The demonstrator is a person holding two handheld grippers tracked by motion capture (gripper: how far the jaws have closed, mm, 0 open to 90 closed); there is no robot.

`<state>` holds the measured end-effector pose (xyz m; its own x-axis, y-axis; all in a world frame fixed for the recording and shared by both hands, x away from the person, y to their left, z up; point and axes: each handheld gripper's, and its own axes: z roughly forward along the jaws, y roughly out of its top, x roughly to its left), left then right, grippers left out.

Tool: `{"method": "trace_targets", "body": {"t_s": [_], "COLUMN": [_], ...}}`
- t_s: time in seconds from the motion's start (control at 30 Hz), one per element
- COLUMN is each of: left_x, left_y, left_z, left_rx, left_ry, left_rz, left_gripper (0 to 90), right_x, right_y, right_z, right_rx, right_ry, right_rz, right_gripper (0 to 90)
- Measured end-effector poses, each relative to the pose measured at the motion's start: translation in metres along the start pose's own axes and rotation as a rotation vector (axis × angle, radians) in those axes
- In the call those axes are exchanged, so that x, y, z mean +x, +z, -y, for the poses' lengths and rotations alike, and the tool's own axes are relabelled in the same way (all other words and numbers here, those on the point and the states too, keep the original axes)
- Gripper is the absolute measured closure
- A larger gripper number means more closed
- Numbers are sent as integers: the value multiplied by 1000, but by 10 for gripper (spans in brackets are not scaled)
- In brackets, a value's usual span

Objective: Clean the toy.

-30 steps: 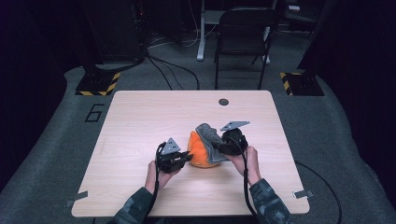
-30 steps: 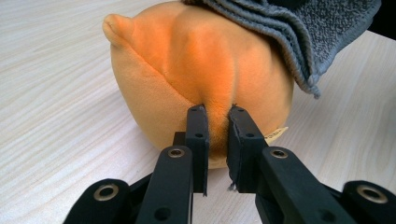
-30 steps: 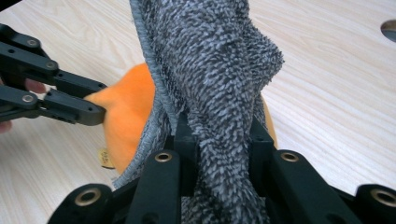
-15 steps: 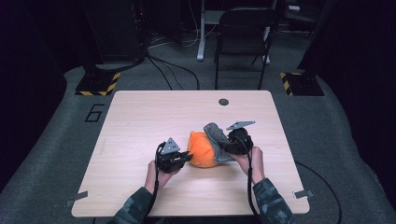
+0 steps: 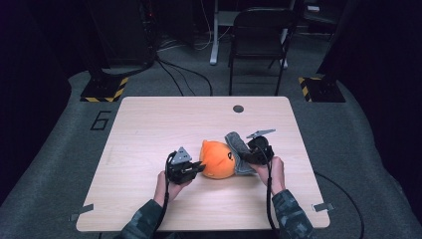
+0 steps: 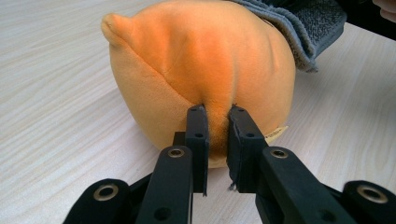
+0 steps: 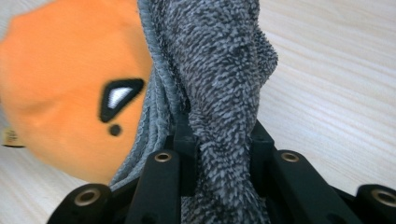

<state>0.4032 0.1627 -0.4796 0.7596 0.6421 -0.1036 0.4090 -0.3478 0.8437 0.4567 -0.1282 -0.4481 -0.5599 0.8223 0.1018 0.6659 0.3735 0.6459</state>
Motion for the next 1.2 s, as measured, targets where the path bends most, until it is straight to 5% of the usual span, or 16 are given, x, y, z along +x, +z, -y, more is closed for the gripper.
{"method": "trace_targets", "body": {"t_s": [0.4, 0.67, 0.97, 1.2], "left_x": [1, 1, 0, -3], "left_y": [0, 0, 0, -1], "left_z": [0, 0, 0, -2], "left_rx": [1, -4, -8, -12], "left_ry": [3, -3, 4, 19], "left_rz": [-1, 3, 2, 3], "left_gripper": [797, 796, 796, 796], "right_x": [-11, -12, -14, 22], "right_y": [34, 33, -19, -38], "right_z": [16, 15, -7, -27], "right_rx": [150, 165, -6, -92], "right_ry": [32, 21, 45, -16], "right_rz": [48, 82, 18, -85], "right_gripper": [723, 729, 736, 735]}}
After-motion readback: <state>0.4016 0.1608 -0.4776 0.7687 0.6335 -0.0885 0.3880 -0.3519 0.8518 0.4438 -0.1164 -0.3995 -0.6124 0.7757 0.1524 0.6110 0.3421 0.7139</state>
